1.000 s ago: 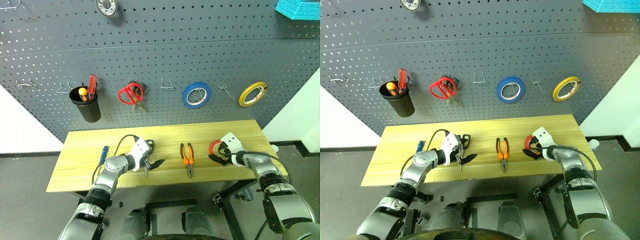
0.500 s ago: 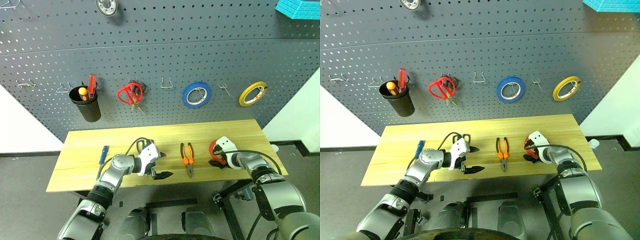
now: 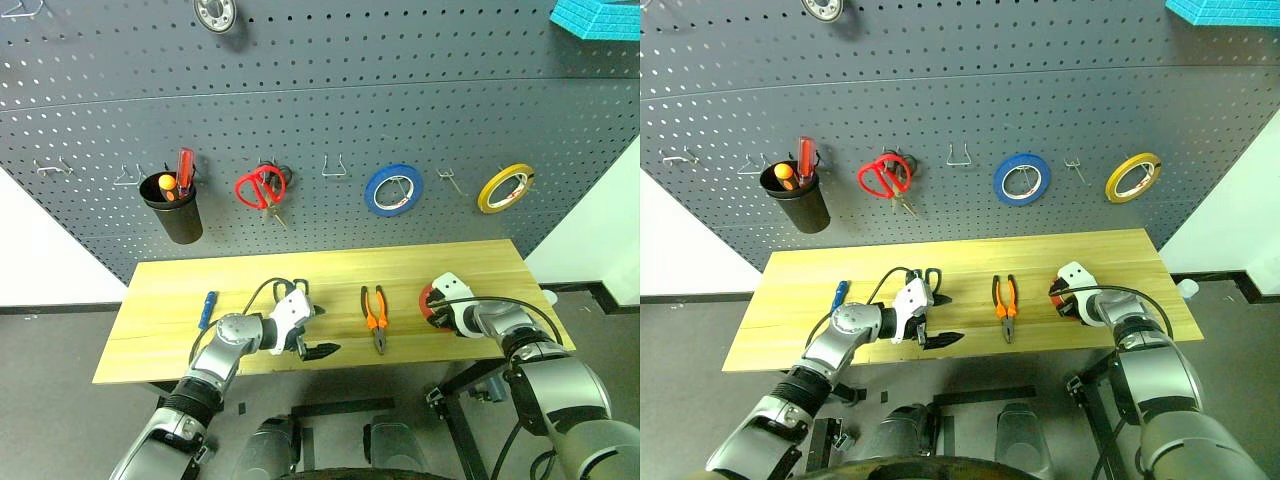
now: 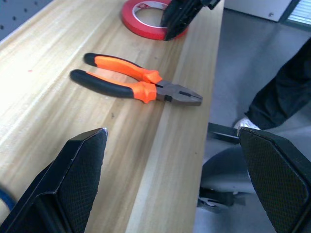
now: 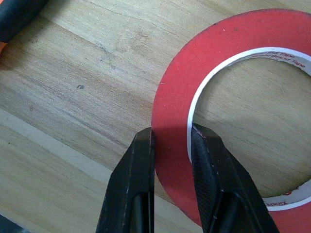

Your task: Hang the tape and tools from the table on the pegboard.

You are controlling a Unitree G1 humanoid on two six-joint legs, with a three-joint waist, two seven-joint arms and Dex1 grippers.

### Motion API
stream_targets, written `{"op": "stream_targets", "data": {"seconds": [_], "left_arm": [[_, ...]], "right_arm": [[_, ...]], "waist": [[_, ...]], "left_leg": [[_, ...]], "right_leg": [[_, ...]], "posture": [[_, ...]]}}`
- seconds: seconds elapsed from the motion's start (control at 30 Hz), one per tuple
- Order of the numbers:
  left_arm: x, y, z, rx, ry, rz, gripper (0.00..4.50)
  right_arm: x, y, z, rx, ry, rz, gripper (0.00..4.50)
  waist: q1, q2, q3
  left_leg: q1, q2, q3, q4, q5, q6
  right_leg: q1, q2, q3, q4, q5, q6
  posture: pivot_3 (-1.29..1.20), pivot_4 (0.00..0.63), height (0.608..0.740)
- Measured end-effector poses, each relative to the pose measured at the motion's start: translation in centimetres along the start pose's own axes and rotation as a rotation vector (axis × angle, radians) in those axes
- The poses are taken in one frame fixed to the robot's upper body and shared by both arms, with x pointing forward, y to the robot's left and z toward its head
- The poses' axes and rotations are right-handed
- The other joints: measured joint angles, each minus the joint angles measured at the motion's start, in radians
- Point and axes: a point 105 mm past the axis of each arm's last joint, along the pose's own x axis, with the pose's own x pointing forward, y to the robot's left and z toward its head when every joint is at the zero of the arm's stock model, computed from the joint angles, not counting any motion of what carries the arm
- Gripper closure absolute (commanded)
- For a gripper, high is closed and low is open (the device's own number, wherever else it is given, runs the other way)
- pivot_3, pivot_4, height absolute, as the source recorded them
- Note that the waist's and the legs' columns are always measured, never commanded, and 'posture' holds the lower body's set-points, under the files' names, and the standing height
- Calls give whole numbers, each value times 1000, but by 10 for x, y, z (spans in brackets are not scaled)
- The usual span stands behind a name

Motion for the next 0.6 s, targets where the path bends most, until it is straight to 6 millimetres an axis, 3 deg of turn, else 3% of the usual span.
{"op": "stream_targets", "data": {"seconds": [0.17, 0.3, 0.43, 0.6], "left_arm": [[-3, 4, 0, 10, -22, 61, 0], [-6, 10, 13, 53, -126, 137, 0], [-16, 19, 38, 81, -330, 225, 0], [-17, 23, 76, 131, -575, 253, 0]], "right_arm": [[-7, -19, 6, -172, -109, -162, 3817], [-33, -37, 21, -545, -238, -370, 3817], [-54, -17, 24, -947, -392, -491, 3817], [-73, -13, 42, -1191, -514, -649, 3817]], "waist": [[1, 2, 1], [6, 2, 1], [5, 2, 1], [0, 1, 2]], "left_leg": [[0, -1, 0, 0, 0, 1], [-1, -1, 0, -1, 0, 1], [-1, -2, 2, -1, 0, 1], [-1, -2, 7, 6, 0, 1]], "right_leg": [[-1, -1, 0, 0, 0, 0], [-4, -2, 1, 0, -1, 2], [-3, -3, 2, 0, -2, 0], [0, -2, 4, 1, -1, -2]], "posture": [[-87, 61, 725], [-113, 55, 725], [-145, 46, 725], [-156, 37, 725]]}}
